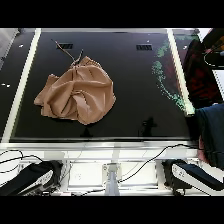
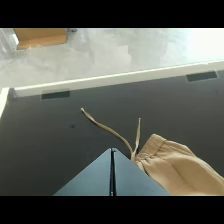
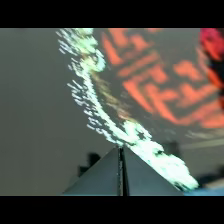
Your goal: Fold the clothes and pants, and hang the long-sleeved shirts on hangers.
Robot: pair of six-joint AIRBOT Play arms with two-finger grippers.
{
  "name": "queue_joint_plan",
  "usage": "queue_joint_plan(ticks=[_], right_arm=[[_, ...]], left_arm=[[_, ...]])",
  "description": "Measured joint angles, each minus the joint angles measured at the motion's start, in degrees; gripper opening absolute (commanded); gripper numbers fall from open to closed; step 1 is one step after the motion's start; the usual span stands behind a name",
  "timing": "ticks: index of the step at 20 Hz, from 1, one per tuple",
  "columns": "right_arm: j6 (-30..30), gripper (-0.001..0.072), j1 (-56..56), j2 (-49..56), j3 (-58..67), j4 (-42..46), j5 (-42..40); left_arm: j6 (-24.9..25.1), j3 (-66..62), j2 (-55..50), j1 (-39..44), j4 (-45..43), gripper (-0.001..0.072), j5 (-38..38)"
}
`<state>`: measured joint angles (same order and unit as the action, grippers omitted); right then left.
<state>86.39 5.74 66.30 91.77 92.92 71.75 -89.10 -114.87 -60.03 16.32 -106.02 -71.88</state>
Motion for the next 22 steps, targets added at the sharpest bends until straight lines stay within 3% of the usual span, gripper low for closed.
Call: queue_joint_plan(ticks=[5, 8, 13, 15, 17, 22], right_arm=[[-4.6, 0.0062, -3.1, 1.9, 0.0, -13.9, -5.9], [-7.9, 0.0337, -8.0, 5.3, 0.0, -16.9, -8.8], [-9.9, 0.0353, -16.5, 14.4, 0.5, -18.5, -18.6], [-10.1, 0.0361, -18.7, 18.8, 1.4, -18.8, -20.5], [-10.1, 0.0452, -20.1, 23.1, 2.7, -19.2, -21.5], [-10.2, 0.0451, -21.4, 32.9, 8.8, -21.1, -22.6]], left_arm=[[0.0, 0.0, 0.0, 0.0, 0.0, 0.0015, 0.0], [-0.3, 0.0, 0.0, 0.0, 0.1, 0.0015, 0.0], [-1.7, 2.1, 0.0, 0.0, -0.7, 0.0015, -0.7], [-2.0, 4.8, 0.0, -0.2, -1.6, 0.0015, -1.9], [-2.0, 8.9, 0.0, -0.8, -2.3, 0.0015, -2.7], [-2.2, 21.4, -0.1, -2.3, -3.0, 0.0015, -3.3]])
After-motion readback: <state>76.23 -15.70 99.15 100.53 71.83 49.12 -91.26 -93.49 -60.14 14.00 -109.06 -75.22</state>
